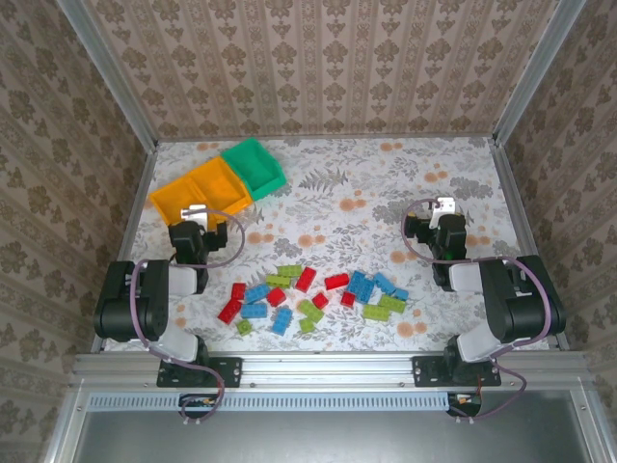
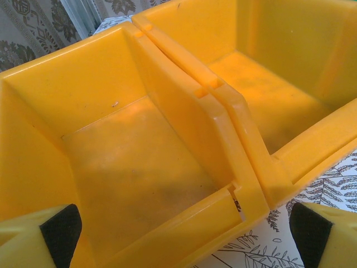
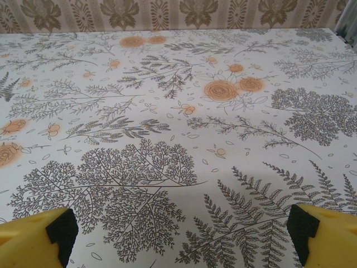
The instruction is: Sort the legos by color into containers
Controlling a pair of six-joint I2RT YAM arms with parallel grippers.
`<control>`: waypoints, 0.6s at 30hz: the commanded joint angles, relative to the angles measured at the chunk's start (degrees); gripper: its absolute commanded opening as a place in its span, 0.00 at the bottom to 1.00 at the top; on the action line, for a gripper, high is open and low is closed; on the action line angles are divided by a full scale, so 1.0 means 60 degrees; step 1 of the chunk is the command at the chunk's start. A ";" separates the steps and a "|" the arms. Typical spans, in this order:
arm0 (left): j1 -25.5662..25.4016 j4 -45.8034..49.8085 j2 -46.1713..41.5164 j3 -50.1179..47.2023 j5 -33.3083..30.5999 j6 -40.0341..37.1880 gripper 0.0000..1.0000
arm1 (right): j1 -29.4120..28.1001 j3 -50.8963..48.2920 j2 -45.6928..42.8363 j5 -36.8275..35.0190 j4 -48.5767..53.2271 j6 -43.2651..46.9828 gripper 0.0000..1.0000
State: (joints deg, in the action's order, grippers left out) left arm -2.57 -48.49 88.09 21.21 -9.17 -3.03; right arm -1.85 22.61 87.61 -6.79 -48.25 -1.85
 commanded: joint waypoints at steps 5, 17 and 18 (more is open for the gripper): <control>0.0011 0.0083 -0.0211 0.0354 -0.0003 0.0212 1.00 | 0.0073 0.0199 -0.0101 0.0236 0.0092 0.0000 1.00; -0.0044 0.8820 -0.2622 0.4292 -0.2858 0.2551 1.00 | 0.0044 0.4330 -0.0772 0.0319 0.9039 -0.1524 0.92; 0.0037 0.9320 -0.2600 0.4486 -0.3139 0.2928 1.00 | 0.0044 0.4438 -0.0761 0.0443 0.9299 -0.1635 0.91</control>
State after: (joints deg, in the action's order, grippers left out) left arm -2.96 -7.90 72.64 46.39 -20.47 6.96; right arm -1.85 47.53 83.22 -6.46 -8.58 -7.70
